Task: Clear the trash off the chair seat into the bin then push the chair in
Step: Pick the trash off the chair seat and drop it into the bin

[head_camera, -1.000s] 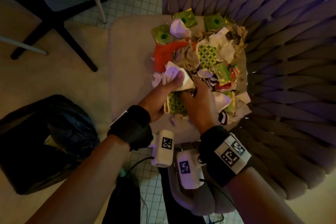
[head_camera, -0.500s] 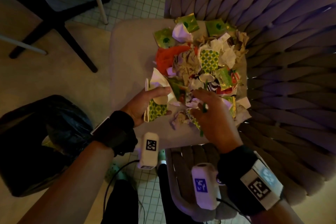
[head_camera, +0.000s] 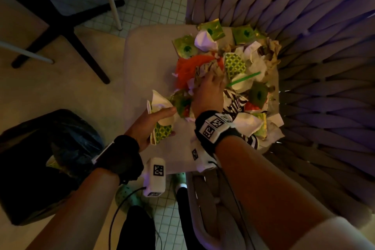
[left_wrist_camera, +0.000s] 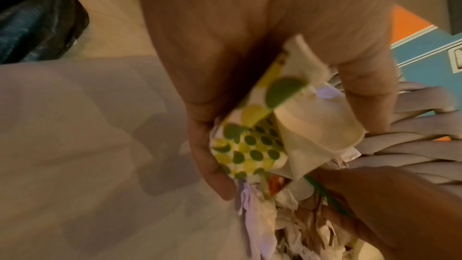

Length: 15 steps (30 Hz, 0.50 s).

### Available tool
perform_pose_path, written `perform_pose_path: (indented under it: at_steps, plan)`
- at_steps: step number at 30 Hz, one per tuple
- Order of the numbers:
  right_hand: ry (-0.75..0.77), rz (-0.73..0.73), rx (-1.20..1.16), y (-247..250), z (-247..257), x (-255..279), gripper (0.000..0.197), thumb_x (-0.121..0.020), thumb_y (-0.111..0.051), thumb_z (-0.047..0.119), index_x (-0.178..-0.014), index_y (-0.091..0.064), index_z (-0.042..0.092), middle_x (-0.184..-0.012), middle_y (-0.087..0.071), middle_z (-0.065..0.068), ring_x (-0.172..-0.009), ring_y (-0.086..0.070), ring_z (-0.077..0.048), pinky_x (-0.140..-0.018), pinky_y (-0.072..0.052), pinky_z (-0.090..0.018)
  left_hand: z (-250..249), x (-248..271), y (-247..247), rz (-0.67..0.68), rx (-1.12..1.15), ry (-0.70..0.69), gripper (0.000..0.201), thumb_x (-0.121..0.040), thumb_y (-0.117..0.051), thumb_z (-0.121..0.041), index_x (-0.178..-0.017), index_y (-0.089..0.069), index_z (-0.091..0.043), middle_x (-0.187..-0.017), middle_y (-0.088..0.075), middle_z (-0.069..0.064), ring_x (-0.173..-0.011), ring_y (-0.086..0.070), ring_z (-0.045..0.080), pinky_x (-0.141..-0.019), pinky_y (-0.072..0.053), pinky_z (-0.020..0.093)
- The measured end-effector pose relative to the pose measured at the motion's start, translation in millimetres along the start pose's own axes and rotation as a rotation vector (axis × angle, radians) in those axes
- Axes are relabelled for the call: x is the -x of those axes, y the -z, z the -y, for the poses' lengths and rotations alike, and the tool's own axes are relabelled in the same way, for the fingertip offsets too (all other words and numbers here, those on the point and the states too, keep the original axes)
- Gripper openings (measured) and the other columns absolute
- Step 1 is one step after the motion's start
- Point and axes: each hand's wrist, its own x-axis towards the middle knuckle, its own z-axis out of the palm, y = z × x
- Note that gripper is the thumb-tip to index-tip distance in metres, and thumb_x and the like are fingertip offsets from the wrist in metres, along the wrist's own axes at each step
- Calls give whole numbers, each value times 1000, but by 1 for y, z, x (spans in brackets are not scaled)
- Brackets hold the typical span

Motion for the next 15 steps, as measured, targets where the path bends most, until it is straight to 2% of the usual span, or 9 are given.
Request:
perform_pose_path:
  at_steps: [1, 3, 6, 8, 10, 13, 15]
  plan:
    - [-19, -24, -31, -3, -2, -1, 51, -95, -41, 9, -142, -25, -4, -146, -32, -26, -140, -23, -39, -118, -19, -42, 1, 0, 3, -9, 0, -9, 50, -73, -69, -29, -120, -60, -16, -123, -64, 16, -102, -65, 30, -82, -56, 50]
    - [-46, -87, -119, -7, -7, -3, 42, -94, -46, 15, -133, -39, 0, -139, -44, -24, -134, -36, -38, -109, -31, -42, 1, 0, 9, -15, 6, -21, 51, -74, -69, -28, -122, -60, -15, -123, -64, 16, -106, -64, 32, -81, -57, 49]
    - [-57, -183, -226, 0, -19, 3, 22, -87, -56, 13, -107, -57, 4, -111, -64, -20, -106, -58, -37, -84, -46, -39, 1, 3, 15, -5, 26, -16, 54, -75, -69, -31, -125, -58, -15, -122, -65, 14, -110, -63, 32, -82, -57, 48]
    - [-81, -207, -302, 16, -21, 16, 22, -84, -62, 15, -104, -61, 7, -103, -68, -16, -98, -61, -34, -75, -46, -35, 0, 6, 19, -16, 57, -17, 56, -73, -69, -33, -125, -58, -15, -123, -65, 14, -111, -62, 32, -83, -57, 48]
    - [-59, -227, -357, 33, -19, 34, 24, -82, -65, 16, -105, -62, 8, -100, -70, -13, -94, -63, -30, -71, -43, -29, -1, 9, 25, -21, 97, -25, 58, -73, -70, -34, -126, -57, -17, -124, -65, 12, -113, -61, 31, -83, -57, 49]
    - [57, -274, -419, 53, 6, 69, 21, -81, -68, 20, -100, -65, 11, -88, -69, -4, -81, -60, -17, -61, -34, -20, -3, 23, 43, -32, 204, -37, 55, -74, -74, -32, -126, -58, -19, -126, -64, 10, -114, -60, 29, -86, -56, 51]
    - [149, -233, -483, 50, 38, 93, 19, -81, -69, 23, -98, -65, 14, -83, -67, 2, -75, -58, -10, -57, -35, -16, -2, 40, 66, -59, 254, -60, 44, -76, -71, -31, -119, -62, -22, -122, -66, 8, -111, -62, 26, -84, -57, 49]
